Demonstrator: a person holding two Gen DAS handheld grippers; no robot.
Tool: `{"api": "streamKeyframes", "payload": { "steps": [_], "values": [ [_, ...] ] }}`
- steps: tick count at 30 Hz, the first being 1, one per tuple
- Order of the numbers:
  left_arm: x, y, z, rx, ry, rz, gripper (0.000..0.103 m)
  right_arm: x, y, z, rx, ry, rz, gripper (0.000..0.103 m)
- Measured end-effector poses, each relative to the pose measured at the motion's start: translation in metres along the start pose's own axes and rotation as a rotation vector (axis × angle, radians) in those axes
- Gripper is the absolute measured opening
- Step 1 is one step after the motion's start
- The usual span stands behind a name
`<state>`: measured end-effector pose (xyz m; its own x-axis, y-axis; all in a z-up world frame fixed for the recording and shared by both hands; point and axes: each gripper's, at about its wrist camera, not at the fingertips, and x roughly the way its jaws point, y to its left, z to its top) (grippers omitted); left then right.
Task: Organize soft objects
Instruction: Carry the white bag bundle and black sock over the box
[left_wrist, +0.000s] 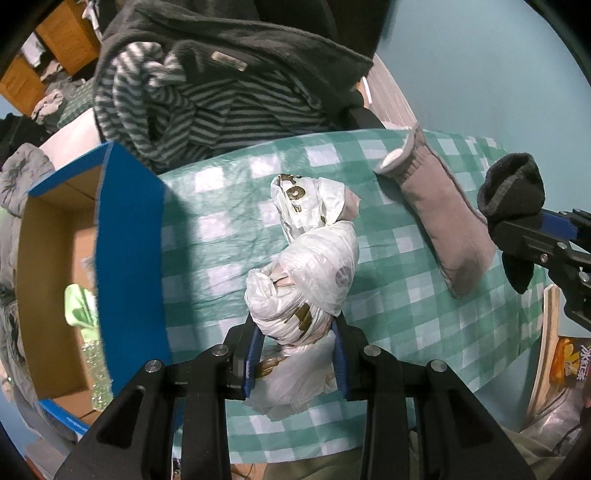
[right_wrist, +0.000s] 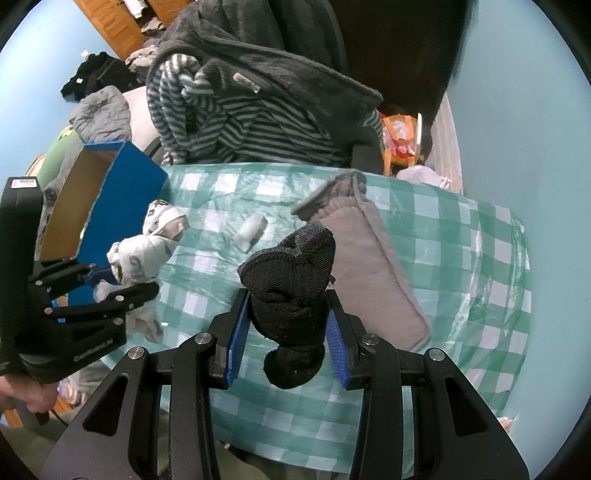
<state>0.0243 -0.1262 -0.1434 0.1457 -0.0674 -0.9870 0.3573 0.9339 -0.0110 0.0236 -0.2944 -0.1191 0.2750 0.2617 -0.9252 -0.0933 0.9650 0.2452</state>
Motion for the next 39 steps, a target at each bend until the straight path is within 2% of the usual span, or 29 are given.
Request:
{"api": "streamKeyframes", "payload": {
  "steps": [15, 39],
  "values": [
    [-0.037, 0.053, -0.022, -0.057, -0.051, 0.019, 0.033, -0.006, 0.063, 0.014, -0.051, -0.031, 0.035, 0.039],
    [-0.073, 0.16, -0.069, -0.205, -0.126, 0.057, 0.033, 0.013, 0.204, 0.04, -0.238, -0.044, 0.114, 0.039]
  ]
}}
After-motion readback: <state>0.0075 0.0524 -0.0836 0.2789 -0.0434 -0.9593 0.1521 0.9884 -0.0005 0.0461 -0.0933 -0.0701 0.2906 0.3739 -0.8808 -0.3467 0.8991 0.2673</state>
